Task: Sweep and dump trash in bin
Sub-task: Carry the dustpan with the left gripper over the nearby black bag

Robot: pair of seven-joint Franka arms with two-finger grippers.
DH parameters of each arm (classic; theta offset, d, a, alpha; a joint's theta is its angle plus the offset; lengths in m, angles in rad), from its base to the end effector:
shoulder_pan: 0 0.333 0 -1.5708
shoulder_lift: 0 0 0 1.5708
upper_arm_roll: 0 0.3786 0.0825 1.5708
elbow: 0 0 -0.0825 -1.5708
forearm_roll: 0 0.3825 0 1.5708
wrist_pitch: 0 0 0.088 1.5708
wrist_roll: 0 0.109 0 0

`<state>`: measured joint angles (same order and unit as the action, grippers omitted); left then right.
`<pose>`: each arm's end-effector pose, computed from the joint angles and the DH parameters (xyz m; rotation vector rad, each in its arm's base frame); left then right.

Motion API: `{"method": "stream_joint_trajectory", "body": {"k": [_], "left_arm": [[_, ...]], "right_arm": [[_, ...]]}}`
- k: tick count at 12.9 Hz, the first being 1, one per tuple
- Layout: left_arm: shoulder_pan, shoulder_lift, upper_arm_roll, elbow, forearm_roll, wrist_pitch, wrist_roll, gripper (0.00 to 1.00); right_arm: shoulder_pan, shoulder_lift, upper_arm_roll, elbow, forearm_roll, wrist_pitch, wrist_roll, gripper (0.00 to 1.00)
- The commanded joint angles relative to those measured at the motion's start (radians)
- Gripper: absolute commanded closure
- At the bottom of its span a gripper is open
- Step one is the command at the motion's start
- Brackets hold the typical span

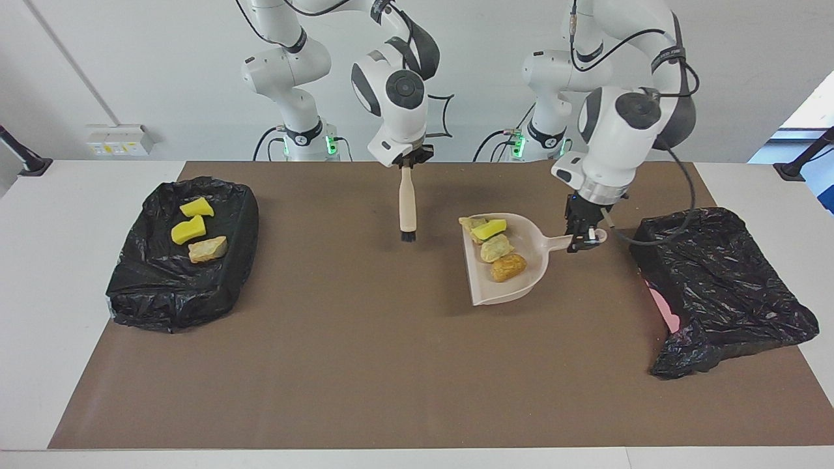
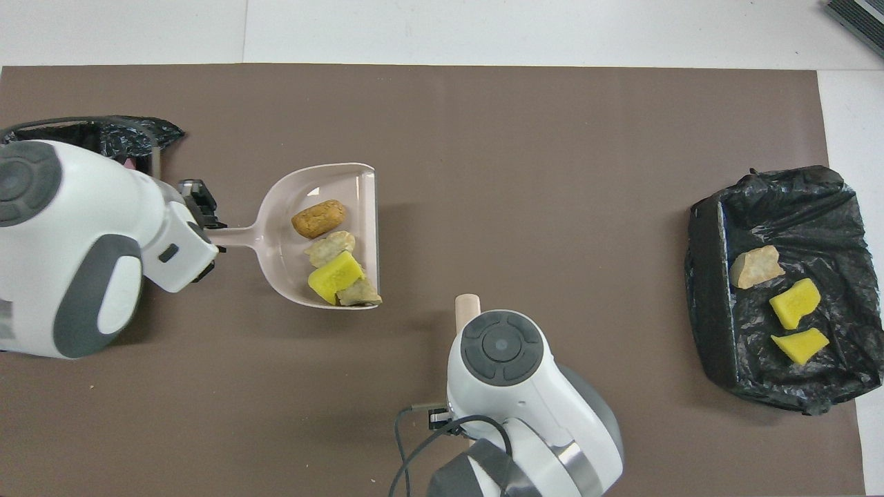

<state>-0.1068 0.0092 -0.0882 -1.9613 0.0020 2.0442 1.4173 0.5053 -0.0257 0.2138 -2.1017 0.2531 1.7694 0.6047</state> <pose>0.5555 -0.1094 0.5358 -2.1431 2.2358 -0.0927 0.3608 0.3467 0.4723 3.0800 0.0381 -0.5987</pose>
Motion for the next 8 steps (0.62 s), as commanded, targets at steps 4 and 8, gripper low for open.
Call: {"method": "stream_joint_trajectory", "body": {"k": [4,8], "left_arm": [[0.266,-0.075,-0.001,0.042,-0.068,-0.127,0.257,1.00],[0.484,-0.071,0.002,0.090,-0.162,-0.159,0.400,1.00]], "right_arm": [[0.117,-0.019,-0.002,-0.224,0.087,0.325,0.076,1.00],[0.170,-0.005,-0.002,-0.271,0.087,0.407,0.116,1.00]]}}
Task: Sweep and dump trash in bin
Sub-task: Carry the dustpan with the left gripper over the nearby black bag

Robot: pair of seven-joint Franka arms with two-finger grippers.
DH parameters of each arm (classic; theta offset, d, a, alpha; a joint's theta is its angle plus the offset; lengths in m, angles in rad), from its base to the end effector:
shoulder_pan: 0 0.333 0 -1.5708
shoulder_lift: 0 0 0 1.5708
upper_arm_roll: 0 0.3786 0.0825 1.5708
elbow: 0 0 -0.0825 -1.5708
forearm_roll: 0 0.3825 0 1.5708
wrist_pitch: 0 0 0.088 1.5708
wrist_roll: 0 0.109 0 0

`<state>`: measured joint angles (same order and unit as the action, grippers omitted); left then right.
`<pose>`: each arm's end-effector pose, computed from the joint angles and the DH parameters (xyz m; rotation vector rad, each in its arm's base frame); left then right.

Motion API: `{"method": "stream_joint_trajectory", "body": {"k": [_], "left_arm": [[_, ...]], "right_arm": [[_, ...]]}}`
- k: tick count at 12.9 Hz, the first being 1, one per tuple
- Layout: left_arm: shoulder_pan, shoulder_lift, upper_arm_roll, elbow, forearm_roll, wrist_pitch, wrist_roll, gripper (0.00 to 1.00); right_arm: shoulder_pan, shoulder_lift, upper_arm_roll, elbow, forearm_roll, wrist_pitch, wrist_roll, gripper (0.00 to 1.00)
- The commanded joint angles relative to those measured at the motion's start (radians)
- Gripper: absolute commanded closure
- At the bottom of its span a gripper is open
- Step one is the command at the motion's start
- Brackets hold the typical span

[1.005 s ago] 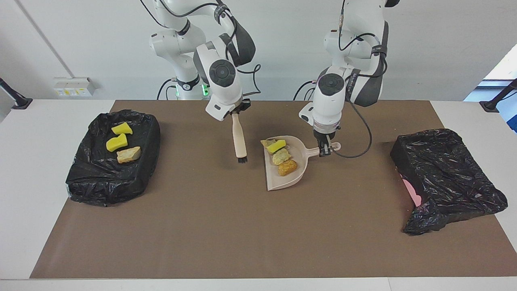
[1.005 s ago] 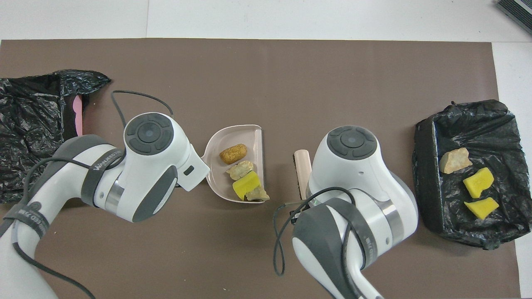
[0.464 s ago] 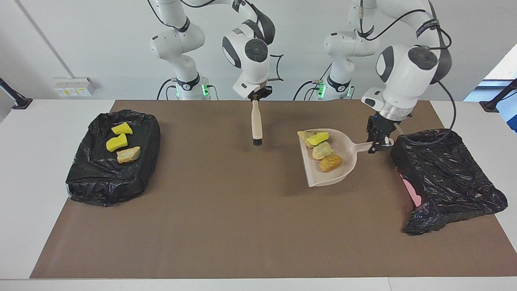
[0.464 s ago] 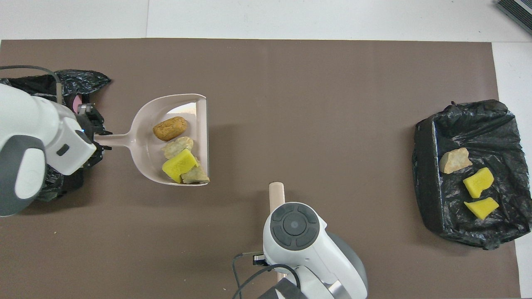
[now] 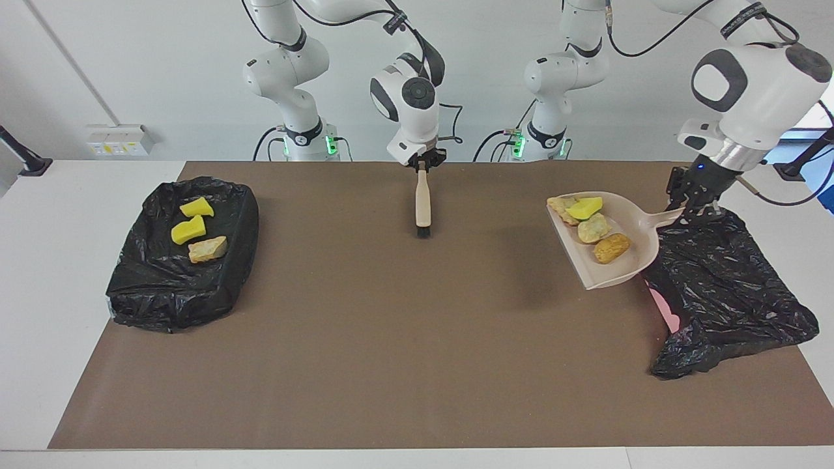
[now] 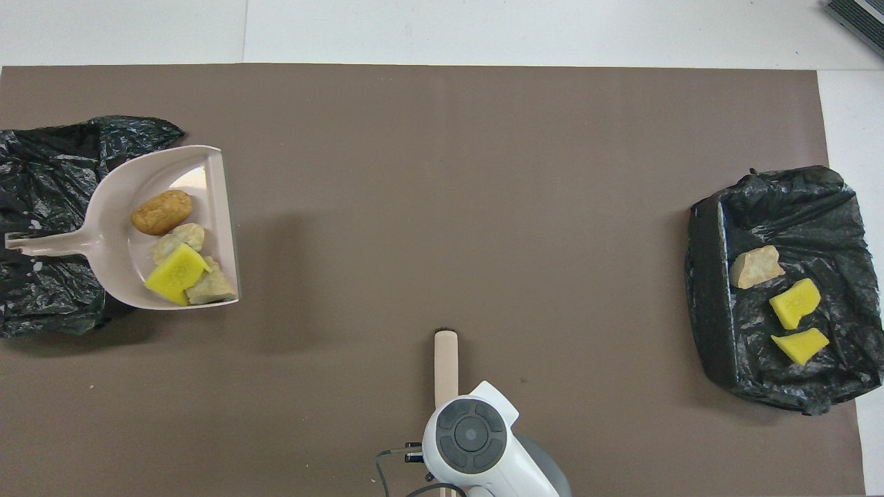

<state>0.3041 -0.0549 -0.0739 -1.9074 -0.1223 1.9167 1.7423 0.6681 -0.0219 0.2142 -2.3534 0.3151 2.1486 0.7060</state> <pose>0.5348 0.1152 0.5857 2.3149 -2.1016 0.2019 0.2921 0.3765 0.3874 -3.0660 0.0329 0.4632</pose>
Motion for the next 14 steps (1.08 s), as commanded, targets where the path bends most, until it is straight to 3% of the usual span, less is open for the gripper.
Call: {"method": "stream_joint_trajectory", "body": {"k": [1,2,3,4,5,7,9,14], "left_arm": [[0.114,-0.003,-0.010,0.050,-0.037,-0.033,0.101,1.00],[0.145,0.000,-0.007,0.065,-0.036,-0.035,0.111,1.00],[0.188,0.007,-0.004,0.080,-0.031,-0.047,0.126,1.00],[0.226,0.019,-0.004,0.112,-0.027,-0.053,0.158,1.00],[0.249,0.048,-0.003,0.166,-0.019,-0.079,0.175,1.00],[0.286,0.128,-0.003,0.296,0.000,-0.131,0.181,1.00],[0.306,0.173,-0.003,0.356,0.027,-0.145,0.181,1.00],[0.351,0.274,0.008,0.495,0.088,-0.156,0.225,1.00]], "right_arm": [[0.010,0.002,-0.002,-0.021,0.025,0.037,0.007,1.00],[0.011,0.005,-0.002,-0.021,0.025,0.040,0.003,1.00],[0.010,0.007,-0.002,-0.021,0.025,0.040,0.001,0.87],[0.011,0.010,-0.002,-0.020,0.022,0.042,-0.005,0.32],[0.011,0.017,-0.002,-0.008,0.004,0.042,-0.014,0.00],[0.007,0.054,-0.006,0.049,-0.023,0.040,-0.017,0.00],[-0.016,0.062,-0.015,0.107,-0.065,0.039,-0.016,0.00],[-0.243,0.027,-0.015,0.239,-0.198,-0.004,-0.025,0.00]]}}
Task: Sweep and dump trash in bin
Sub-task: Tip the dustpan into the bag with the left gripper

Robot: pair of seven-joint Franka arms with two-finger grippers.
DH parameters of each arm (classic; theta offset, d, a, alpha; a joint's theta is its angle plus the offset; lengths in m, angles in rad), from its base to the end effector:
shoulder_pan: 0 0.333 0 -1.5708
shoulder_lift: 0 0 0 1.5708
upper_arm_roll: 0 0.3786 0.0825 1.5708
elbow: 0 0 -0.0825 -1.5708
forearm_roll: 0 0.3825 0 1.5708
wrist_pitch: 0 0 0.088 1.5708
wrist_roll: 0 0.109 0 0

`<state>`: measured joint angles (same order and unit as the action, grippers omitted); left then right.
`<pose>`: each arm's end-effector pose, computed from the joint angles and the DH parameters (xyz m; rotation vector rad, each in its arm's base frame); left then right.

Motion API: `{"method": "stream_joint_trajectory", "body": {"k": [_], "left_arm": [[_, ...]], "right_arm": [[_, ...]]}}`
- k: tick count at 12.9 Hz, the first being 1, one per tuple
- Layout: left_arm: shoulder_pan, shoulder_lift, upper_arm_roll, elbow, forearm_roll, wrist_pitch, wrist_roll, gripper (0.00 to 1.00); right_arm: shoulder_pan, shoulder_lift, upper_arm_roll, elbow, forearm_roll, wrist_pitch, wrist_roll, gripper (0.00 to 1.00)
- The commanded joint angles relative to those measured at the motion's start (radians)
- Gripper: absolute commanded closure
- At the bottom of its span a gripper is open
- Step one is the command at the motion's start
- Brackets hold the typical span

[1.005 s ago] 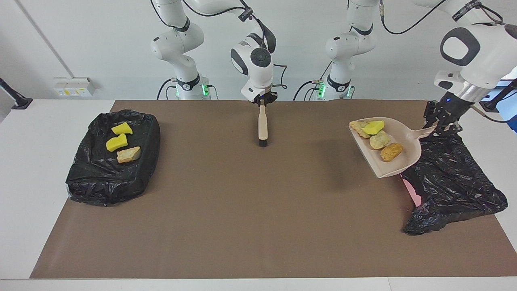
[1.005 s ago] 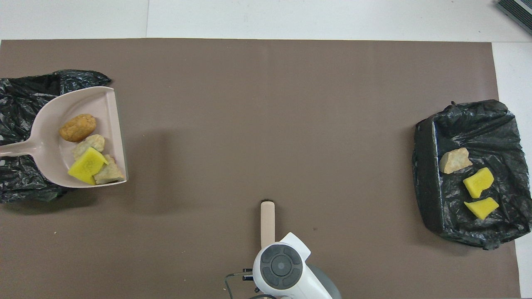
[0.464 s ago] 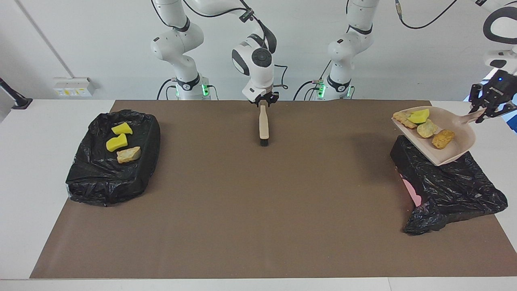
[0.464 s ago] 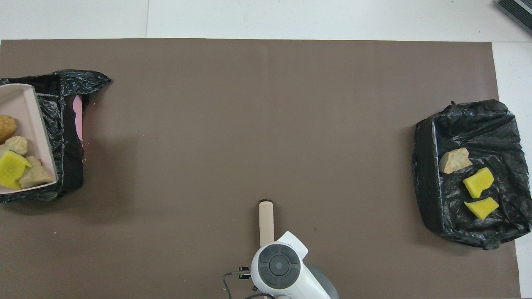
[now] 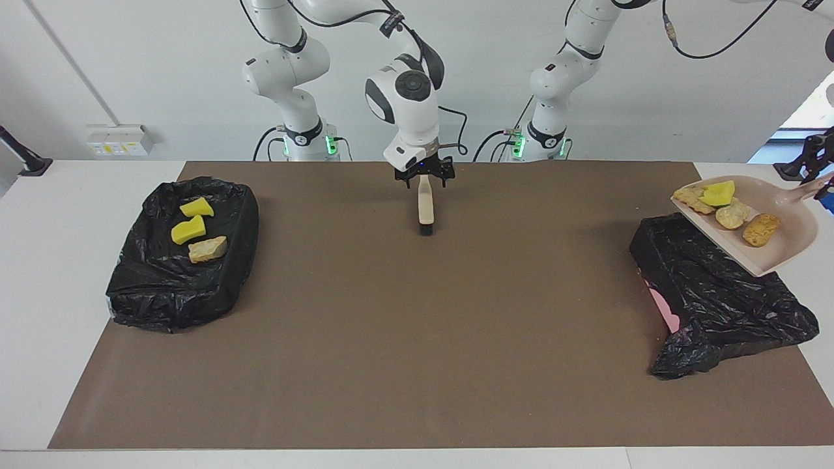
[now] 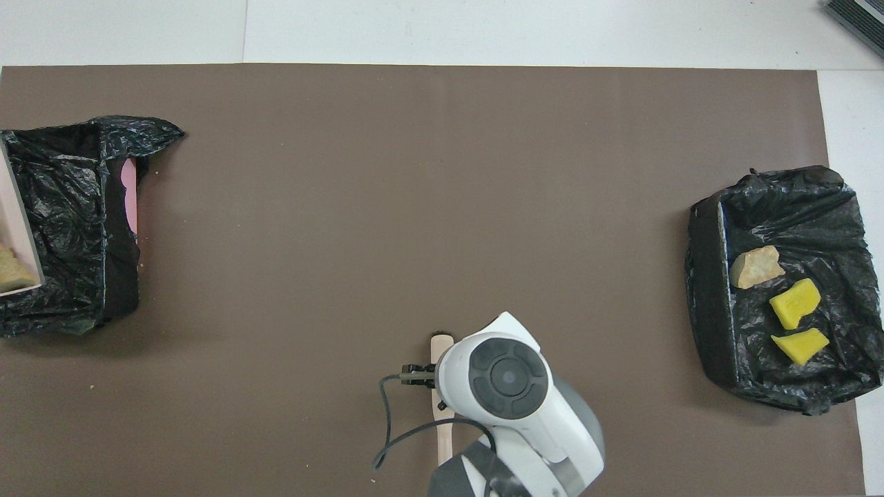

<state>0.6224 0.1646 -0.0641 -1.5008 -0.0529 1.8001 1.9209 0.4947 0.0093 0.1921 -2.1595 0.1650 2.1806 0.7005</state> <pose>0.5379 0.3351 0.6431 -2.3634 1.8966 -0.1566 0.4122 0.3460 0.4562 -3.0215 0.1626 0.1195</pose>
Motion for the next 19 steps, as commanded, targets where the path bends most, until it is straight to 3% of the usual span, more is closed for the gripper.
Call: {"method": "stream_joint_trajectory", "body": {"k": [1,4,6,10,12,16,19], "left_arm": [[0.045,0.062,-0.002,0.088,0.027,-0.027,0.079,1.00],[0.034,0.076,0.009,0.088,0.131,0.031,0.095,1.00],[-0.008,0.085,0.003,0.079,0.229,0.083,0.076,1.00],[-0.072,0.136,0.004,0.082,0.399,0.174,-0.097,1.00],[-0.082,0.135,0.004,0.068,0.514,0.246,-0.149,1.00],[-0.164,0.133,0.006,0.062,0.714,0.229,-0.266,1.00],[-0.223,0.127,0.007,0.062,0.859,0.191,-0.368,1.00]], "right_arm": [[-0.103,-0.005,0.007,0.081,-0.089,-0.077,-0.019,0.00],[-0.186,-0.006,0.006,0.151,-0.154,-0.175,-0.019,0.00],[-0.247,-0.028,0.006,0.167,-0.165,-0.179,-0.048,0.00],[-0.398,-0.048,0.004,0.249,-0.165,-0.217,-0.102,0.00],[-0.401,-0.063,-0.060,0.305,-0.167,-0.310,-0.197,0.00],[-0.358,-0.094,-0.236,0.389,-0.171,-0.409,-0.375,0.00],[-0.415,-0.118,-0.252,0.450,-0.168,-0.507,-0.507,0.00]]}}
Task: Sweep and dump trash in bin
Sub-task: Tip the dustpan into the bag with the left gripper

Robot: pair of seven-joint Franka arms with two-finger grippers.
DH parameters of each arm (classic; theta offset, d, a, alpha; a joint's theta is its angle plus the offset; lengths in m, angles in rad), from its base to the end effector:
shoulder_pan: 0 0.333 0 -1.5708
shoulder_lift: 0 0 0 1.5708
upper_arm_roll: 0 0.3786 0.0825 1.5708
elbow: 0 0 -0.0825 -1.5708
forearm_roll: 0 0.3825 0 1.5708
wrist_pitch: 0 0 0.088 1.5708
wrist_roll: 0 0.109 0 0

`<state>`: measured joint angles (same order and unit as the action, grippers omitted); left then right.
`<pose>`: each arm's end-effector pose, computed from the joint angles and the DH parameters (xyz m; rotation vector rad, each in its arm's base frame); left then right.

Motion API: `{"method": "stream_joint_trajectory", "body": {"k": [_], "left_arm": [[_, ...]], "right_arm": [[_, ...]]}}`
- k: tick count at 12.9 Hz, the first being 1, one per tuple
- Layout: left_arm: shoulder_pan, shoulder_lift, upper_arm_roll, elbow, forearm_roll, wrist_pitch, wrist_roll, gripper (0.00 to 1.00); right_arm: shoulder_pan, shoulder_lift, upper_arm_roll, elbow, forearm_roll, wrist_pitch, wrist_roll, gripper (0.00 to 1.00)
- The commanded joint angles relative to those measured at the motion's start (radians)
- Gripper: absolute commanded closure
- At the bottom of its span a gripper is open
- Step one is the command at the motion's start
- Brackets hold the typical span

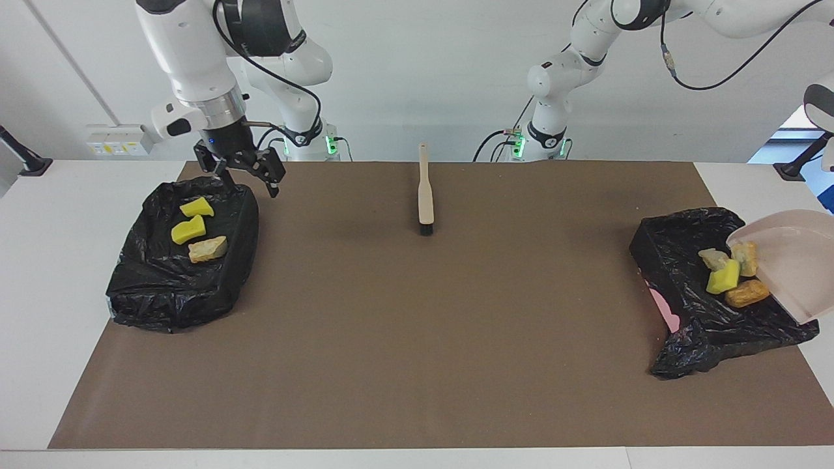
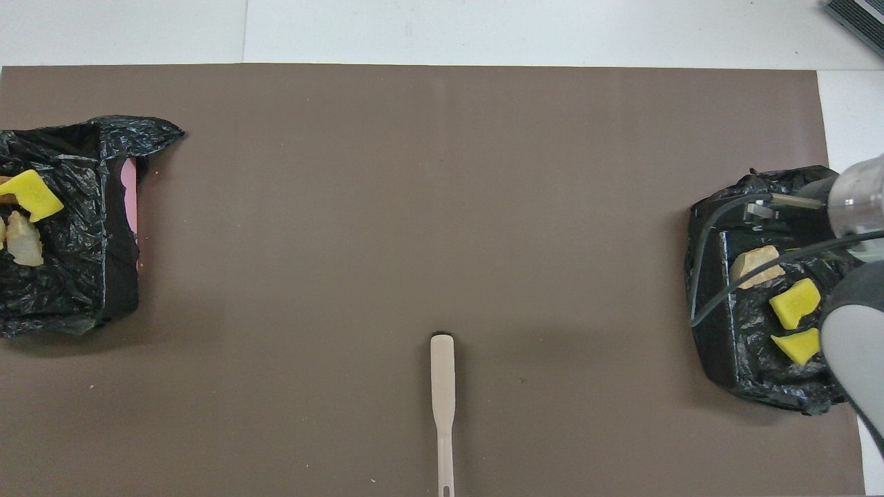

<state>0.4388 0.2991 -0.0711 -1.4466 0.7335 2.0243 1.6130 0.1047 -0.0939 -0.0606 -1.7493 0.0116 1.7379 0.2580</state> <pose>0.6344 0.2958 0.6192 -1.8425 1.6769 0.5484 0.5310 0.0228 0.6661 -3.0918 0.3342 -0.1226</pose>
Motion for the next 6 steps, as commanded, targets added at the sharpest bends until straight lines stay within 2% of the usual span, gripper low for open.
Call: {"method": "stream_joint_trajectory", "body": {"k": [1,3,5,6], "left_arm": [[-0.058,-0.014,0.013,0.008,0.128,-0.039,-0.083,1.00],[-0.084,-0.018,0.016,0.009,0.197,-0.041,-0.085,1.00],[-0.106,-0.032,0.014,0.011,0.266,-0.061,-0.085,1.00],[-0.121,-0.037,0.016,0.012,0.286,-0.087,-0.085,1.00]], "right_arm": [[-0.025,-0.020,-0.028,0.071,-0.016,-0.105,-0.100,0.00],[-0.034,-0.023,-0.065,0.119,-0.021,-0.150,-0.170,0.00],[-0.103,-0.023,-0.047,0.154,-0.024,-0.152,-0.224,0.00],[-0.106,-0.023,-0.047,0.154,-0.028,-0.152,-0.227,0.00]]}}
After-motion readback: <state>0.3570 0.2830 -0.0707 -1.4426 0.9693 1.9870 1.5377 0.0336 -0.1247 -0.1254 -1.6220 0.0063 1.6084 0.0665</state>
